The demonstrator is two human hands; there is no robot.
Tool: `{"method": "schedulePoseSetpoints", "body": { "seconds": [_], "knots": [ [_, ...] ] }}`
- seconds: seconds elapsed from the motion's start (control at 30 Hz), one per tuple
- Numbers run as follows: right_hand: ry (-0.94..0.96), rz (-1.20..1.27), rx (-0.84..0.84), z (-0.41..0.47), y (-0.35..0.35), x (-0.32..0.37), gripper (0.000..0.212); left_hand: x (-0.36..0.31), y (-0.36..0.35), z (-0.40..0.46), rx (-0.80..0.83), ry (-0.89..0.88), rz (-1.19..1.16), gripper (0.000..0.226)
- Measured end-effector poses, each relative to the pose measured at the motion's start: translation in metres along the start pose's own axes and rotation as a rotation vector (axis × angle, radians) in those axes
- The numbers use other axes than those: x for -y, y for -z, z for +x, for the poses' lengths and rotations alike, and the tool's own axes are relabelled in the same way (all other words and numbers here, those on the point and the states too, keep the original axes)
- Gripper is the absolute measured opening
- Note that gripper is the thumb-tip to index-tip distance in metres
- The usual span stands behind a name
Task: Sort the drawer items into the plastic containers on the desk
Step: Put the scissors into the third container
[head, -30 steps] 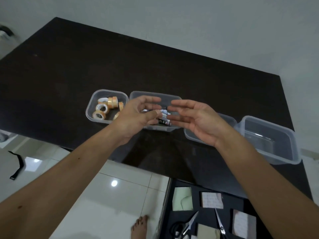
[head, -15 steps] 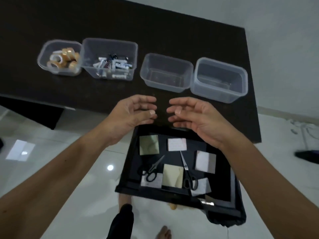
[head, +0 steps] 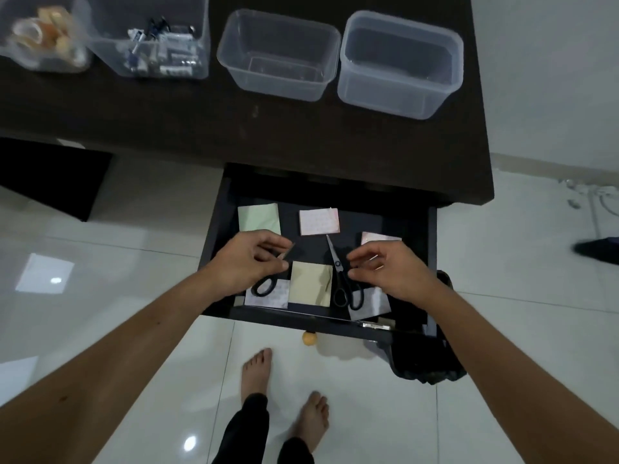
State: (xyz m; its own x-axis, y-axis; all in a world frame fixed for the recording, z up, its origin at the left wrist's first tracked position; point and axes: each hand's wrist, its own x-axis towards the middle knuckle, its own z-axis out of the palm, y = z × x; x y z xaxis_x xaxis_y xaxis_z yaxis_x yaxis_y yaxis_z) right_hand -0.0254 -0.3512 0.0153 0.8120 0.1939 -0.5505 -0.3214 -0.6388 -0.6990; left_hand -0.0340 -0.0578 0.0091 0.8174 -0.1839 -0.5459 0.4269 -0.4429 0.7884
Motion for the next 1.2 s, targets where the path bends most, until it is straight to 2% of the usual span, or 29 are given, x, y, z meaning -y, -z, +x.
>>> {"method": "schedulePoseSetpoints", "body": {
  "seconds": [0.17, 0.5, 0.6, 0.77, 0.93, 1.2],
  "knots": [
    [0.007, -0.175, -0.037, 0.009, -0.015, -0.021, 0.045, 0.009, -0.007, 0.01, -0.059, 0.032, 0.251, 0.051],
    [-0.012, -0.196, -0.043, 0.014, -0.024, -0.021, 0.048, 0.015, -0.008, 0.021, -0.036, 0.003, 0.407, 0.069],
    [-0.026, -0.178, -0.042, 0.013, -0.027, -0.021, 0.046, 0.015, -0.006, 0.021, -0.014, 0.027, 0.361, 0.065],
    [-0.02, -0.094, -0.005, 0.011, -0.023, -0.021, 0.026, 0.016, -0.004, 0.018, 0.007, 0.001, 0.319, 0.032],
    [-0.039, 0.061, -0.024, 0.006, -0.017, -0.023, 0.012, 0.013, -0.003, 0.013, -0.015, -0.07, 0.244, 0.017],
    [0.083, 0.403, 0.02, -0.025, 0.001, 0.006, 0.01, -0.016, 0.009, -0.009, -0.082, -0.117, -0.185, 0.009]
  ]
}}
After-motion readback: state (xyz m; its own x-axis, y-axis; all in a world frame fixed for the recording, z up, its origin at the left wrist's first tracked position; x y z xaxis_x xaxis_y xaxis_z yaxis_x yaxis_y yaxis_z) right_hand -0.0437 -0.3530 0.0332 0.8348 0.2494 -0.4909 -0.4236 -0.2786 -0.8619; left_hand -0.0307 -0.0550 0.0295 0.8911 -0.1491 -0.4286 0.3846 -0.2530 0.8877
